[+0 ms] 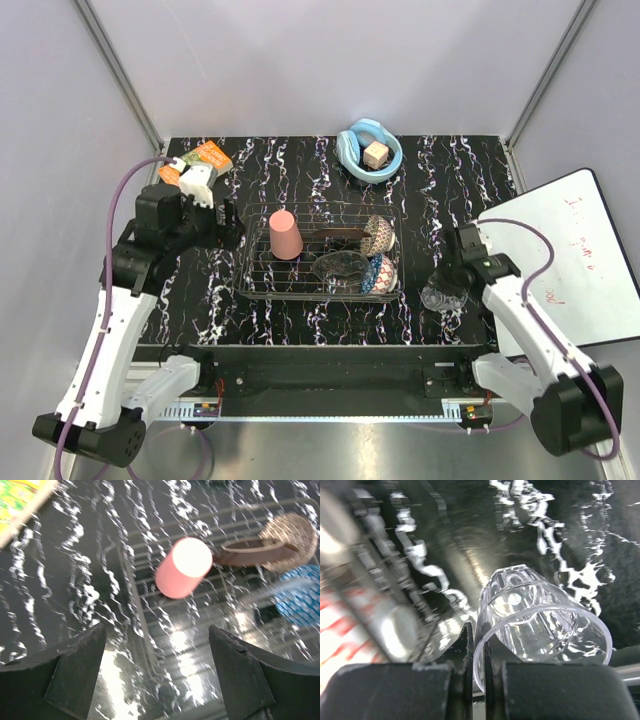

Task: Load the mixed dishes into the dish rack

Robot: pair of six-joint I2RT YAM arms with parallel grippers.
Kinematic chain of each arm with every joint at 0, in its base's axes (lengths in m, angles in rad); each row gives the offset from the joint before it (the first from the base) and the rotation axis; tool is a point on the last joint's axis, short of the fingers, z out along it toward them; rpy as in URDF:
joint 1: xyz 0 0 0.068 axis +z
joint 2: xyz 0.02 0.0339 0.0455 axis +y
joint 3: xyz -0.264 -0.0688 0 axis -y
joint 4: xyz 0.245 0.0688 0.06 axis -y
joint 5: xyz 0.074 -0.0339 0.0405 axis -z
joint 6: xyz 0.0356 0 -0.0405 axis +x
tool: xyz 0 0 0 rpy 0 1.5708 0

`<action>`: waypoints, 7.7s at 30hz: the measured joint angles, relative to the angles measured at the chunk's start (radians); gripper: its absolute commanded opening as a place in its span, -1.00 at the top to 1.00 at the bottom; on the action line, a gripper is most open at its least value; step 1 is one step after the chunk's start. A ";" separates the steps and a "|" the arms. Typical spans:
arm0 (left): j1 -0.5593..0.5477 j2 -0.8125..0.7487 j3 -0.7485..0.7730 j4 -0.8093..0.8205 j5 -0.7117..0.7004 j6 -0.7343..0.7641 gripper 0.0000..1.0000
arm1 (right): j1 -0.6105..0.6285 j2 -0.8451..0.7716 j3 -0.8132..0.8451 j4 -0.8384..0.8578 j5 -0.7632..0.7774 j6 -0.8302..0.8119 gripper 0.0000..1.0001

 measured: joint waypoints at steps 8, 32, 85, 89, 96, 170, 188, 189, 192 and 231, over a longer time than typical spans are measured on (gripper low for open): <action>0.000 0.017 0.108 -0.069 0.198 -0.056 -0.66 | 0.000 -0.272 0.101 0.002 -0.174 0.009 1.00; 0.016 0.129 0.124 0.049 1.001 -0.254 -0.49 | 0.047 -0.193 -0.080 1.260 -0.822 0.654 1.00; -0.010 0.261 0.088 0.288 0.912 -0.384 1.00 | 0.391 0.360 0.161 1.677 -0.728 0.737 0.24; 0.042 0.249 0.086 0.246 0.901 -0.358 1.00 | 0.393 0.352 0.160 1.598 -0.705 0.702 -0.82; 0.061 0.166 0.142 -0.002 0.702 -0.134 1.00 | 0.323 0.222 0.126 1.344 -0.690 0.578 -0.99; -0.297 0.212 -0.013 -0.125 -0.077 0.122 -0.98 | 0.237 -0.223 0.163 0.459 -0.235 0.105 -1.00; -0.297 0.313 -0.094 0.079 -0.022 0.141 -0.95 | 0.237 -0.248 0.131 0.451 -0.232 0.104 -1.00; -0.297 0.323 -0.097 0.090 -0.015 0.141 -0.96 | 0.237 -0.250 0.129 0.451 -0.228 0.104 -0.99; -0.297 0.336 -0.110 0.114 0.006 0.144 -0.94 | 0.237 -0.256 0.125 0.450 -0.217 0.101 -1.00; -0.287 0.174 -0.045 0.021 0.011 0.154 -0.98 | 0.237 -0.220 0.129 0.366 -0.190 0.040 -0.99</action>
